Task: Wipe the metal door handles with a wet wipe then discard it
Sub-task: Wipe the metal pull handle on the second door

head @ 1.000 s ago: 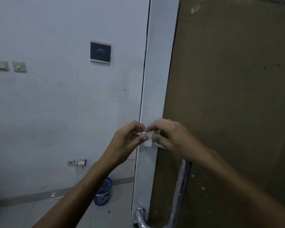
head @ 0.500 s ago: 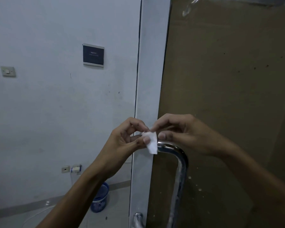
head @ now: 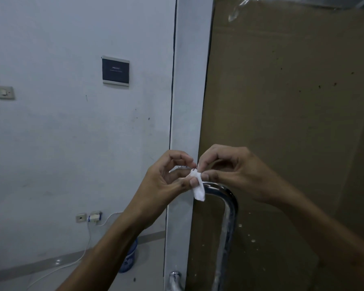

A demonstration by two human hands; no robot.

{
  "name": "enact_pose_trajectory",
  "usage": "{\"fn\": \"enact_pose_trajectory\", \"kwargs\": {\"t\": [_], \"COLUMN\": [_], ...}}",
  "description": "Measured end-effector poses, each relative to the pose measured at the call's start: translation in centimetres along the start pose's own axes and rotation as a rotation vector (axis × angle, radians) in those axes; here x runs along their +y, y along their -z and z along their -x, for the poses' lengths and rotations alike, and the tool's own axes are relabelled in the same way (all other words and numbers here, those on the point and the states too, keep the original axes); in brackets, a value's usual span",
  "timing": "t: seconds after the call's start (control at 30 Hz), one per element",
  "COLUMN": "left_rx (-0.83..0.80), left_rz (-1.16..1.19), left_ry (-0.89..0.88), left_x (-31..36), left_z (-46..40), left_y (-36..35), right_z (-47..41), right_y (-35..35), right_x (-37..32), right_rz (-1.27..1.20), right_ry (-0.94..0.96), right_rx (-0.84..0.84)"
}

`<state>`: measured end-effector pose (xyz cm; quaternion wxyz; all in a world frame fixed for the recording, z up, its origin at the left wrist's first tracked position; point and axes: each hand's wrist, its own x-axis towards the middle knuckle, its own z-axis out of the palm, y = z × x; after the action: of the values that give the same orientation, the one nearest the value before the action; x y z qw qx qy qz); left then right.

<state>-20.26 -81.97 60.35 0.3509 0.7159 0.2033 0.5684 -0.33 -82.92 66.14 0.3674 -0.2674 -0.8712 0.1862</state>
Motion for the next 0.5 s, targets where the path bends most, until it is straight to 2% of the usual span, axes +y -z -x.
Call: {"fn": "enact_pose_trajectory", "kwargs": {"t": [0.17, 0.3, 0.5], "left_rx": [0.016, -0.021, -0.091], "left_rz": [-0.121, -0.173, -0.166], "left_ry": [-0.053, -0.093, -0.042], "left_x": [0.3, 0.4, 0.1], "left_z": [0.2, 0.3, 0.3], "left_y": [-0.3, -0.3, -0.6], "right_z": [0.0, 0.2, 0.6], "right_y": [0.2, 0.6, 1.3], "right_x": [-0.5, -0.8, -1.0], "right_rz": [0.097, 0.217, 0.303], "right_ry": [0.090, 0.105, 0.060], "right_rx": [0.048, -0.018, -0.109]}}
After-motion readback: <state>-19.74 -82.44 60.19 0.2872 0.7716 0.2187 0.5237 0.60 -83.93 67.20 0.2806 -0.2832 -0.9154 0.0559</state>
